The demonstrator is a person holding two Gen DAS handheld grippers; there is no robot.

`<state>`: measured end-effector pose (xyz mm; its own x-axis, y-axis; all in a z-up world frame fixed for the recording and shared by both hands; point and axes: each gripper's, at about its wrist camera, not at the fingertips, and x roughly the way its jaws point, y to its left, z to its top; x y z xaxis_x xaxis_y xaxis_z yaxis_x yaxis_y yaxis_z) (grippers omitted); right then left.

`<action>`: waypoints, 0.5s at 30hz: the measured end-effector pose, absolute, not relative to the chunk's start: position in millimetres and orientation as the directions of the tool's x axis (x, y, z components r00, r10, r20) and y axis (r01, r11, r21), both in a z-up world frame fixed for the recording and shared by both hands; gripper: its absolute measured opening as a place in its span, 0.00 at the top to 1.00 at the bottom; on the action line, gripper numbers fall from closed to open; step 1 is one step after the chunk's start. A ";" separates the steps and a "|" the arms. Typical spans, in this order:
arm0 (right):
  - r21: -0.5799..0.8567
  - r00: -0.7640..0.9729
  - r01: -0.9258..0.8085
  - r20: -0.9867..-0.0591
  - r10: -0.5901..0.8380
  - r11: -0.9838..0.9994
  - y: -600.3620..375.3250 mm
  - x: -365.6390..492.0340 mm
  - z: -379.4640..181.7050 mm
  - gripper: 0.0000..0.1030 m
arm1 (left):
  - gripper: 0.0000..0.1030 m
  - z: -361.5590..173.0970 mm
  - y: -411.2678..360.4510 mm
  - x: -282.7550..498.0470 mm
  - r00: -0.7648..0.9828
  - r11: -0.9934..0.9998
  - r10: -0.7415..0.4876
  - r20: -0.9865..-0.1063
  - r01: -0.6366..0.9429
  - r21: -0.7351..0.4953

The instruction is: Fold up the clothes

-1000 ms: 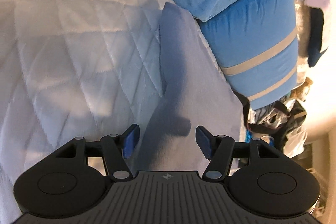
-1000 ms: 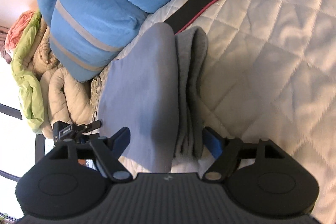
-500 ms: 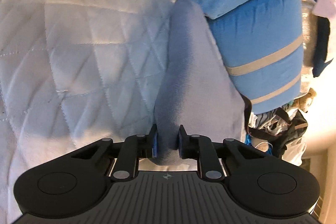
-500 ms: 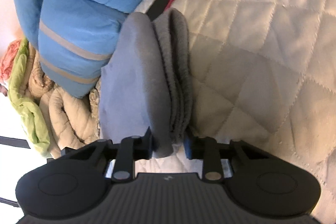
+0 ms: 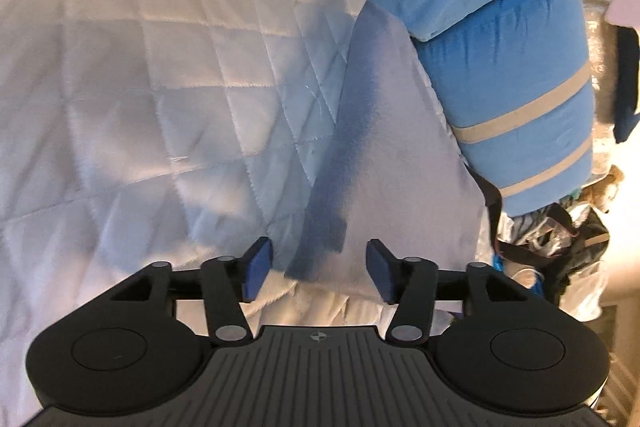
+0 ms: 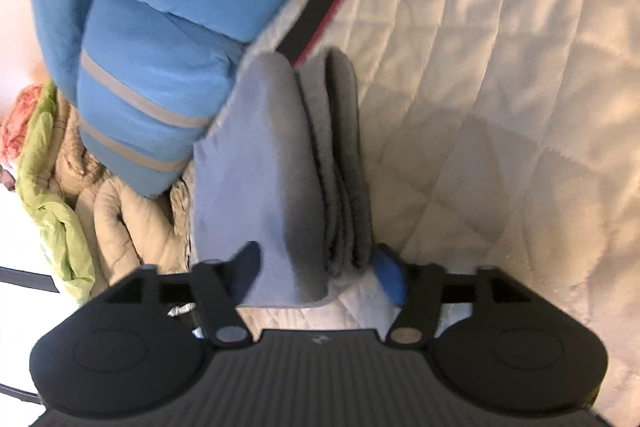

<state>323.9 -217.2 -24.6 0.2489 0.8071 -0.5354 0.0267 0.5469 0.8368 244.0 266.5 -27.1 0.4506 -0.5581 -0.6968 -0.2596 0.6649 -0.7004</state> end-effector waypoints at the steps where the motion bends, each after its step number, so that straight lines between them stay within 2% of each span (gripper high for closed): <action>1: 0.824 0.276 0.013 -0.548 0.790 0.567 -217.8 318.3 -21.1 0.18 | 0.48 -22.0 264.2 238.4 0.457 0.686 -0.535 -0.711 -0.256 -0.681; 3: 0.789 0.322 -0.016 -0.577 0.750 0.614 -216.9 307.3 -14.2 0.14 | 0.47 -11.9 255.2 226.3 0.472 0.737 -0.483 -0.737 -0.236 -0.634; 4: 0.765 0.336 -0.048 -0.593 0.732 0.642 -212.8 300.9 -9.7 0.13 | 0.43 -7.4 248.9 218.9 0.487 0.763 -0.451 -0.748 -0.224 -0.606; 8: 0.652 0.400 -0.192 -0.631 0.665 0.734 -194.7 273.2 8.3 0.00 | 0.20 4.2 224.9 190.2 0.572 0.841 -0.334 -0.749 -0.179 -0.511; 9: 0.618 0.423 -0.231 -0.632 0.650 0.751 -190.0 265.2 13.0 0.00 | 0.17 6.9 219.9 182.6 0.606 0.852 -0.312 -0.732 -0.164 -0.498; 11: 0.542 0.470 -0.288 -0.638 0.610 0.790 -180.3 248.1 19.8 0.00 | 0.00 14.3 206.7 167.8 0.660 0.892 -0.237 -0.713 -0.143 -0.429; 15: 0.414 0.537 -0.312 -0.666 0.518 0.855 -169.9 219.9 21.4 0.00 | 0.00 25.5 170.1 144.9 0.691 0.970 -0.104 -0.716 -0.090 -0.227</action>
<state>219.9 -169.9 21.4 0.5372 0.5181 -0.6655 -0.3122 0.8552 0.4138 144.9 170.1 25.5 0.6909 -0.1035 -0.7155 -0.0899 0.9697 -0.2271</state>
